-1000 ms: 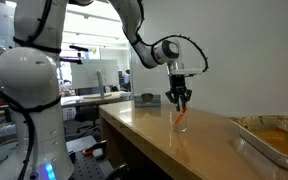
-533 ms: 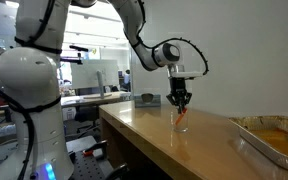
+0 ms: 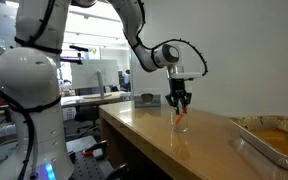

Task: Put the marker on the table

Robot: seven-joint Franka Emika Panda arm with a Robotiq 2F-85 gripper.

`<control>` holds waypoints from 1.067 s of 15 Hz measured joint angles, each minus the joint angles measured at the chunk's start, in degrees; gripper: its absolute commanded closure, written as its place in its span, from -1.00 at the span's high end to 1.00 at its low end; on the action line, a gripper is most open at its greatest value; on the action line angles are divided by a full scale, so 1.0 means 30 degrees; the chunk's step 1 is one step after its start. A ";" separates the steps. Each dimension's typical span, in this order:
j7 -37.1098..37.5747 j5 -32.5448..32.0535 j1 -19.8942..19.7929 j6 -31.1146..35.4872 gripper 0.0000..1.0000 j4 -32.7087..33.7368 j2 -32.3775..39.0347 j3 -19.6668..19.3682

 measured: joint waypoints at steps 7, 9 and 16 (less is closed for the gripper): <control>0.0069 -0.1018 0.0009 0.1004 -0.10 -0.0514 -0.0003 0.0012; 0.0068 -0.1054 0.0007 0.1006 -0.34 -0.0577 0.0005 0.0012; 0.0068 -0.1110 0.0005 0.1063 -0.91 -0.0874 0.0206 0.0013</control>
